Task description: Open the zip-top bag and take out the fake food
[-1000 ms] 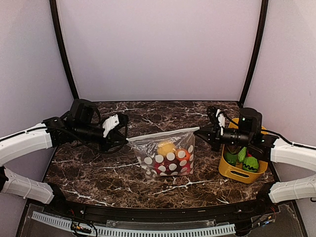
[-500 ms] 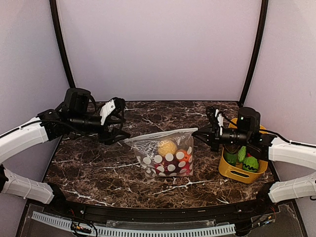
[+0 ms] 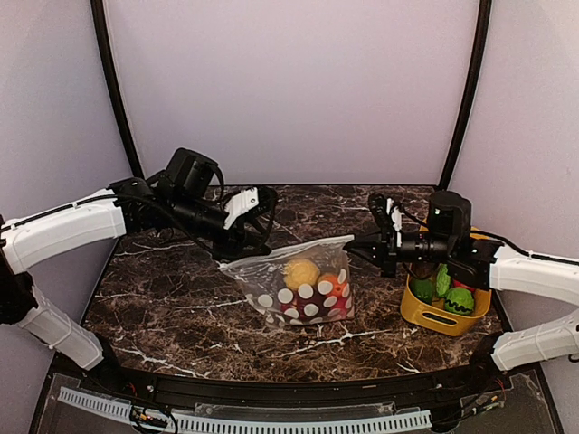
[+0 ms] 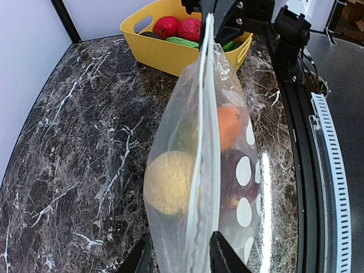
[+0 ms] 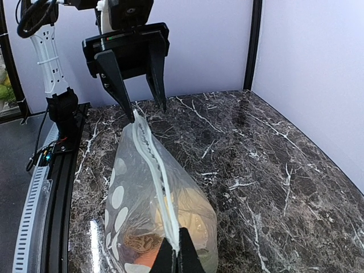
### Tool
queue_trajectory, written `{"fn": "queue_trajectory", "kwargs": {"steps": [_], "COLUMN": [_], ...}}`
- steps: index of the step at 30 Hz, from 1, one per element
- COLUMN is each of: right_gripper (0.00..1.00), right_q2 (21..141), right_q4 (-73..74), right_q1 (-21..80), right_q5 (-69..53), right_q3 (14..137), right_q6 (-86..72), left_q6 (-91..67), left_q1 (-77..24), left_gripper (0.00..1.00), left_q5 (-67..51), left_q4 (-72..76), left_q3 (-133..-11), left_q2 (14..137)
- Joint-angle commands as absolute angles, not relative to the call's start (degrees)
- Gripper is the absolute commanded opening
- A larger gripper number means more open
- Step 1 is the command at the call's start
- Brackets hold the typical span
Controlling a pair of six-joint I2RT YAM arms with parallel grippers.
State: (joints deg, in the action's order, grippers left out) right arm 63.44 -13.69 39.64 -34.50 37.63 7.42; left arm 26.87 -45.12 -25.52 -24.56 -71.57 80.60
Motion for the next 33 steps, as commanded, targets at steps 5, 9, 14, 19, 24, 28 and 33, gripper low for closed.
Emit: {"fn": "queue_trajectory", "kwargs": {"steps": [5,9,14,19,24,28,33], "right_gripper": [0.00,0.00,0.00,0.00,0.00,0.00,0.00], "right_q2": [64.28,64.32,64.25,64.42,64.39,64.48,65.00], "right_q4": [-14.85,-14.61,-14.26,-14.24,-14.59,-14.51,-14.18], "right_q1": [41.44,41.81,41.96,42.10,42.17,42.27,42.28], "right_q5": [-34.20,-33.85,-33.58,-33.41,-33.57,-33.68,-32.65], "right_q3": [39.37,39.54,39.81,39.81,39.73,39.64,39.81], "right_q6": [8.34,8.52,8.74,8.79,8.70,8.77,9.13], "left_q6": [29.76,30.33,30.64,31.28,31.54,31.07,30.10], "left_q1": [-46.82,-46.85,-46.84,-46.91,-46.91,-46.87,-46.87], "left_gripper": [0.26,0.22,0.21,0.28,0.23,0.17,0.03], "left_q5": [-25.48,-25.08,-25.68,-27.77,-27.44,-25.89,-27.75], "left_q4": [-28.84,-29.42,-29.69,-30.18,-30.46,-29.84,-28.37], "left_q3": [-74.49,-74.79,-74.88,-74.69,-74.81,-75.05,-74.96], "left_q2": [81.91,82.66,83.41,84.10,85.77,86.88,87.20]}}
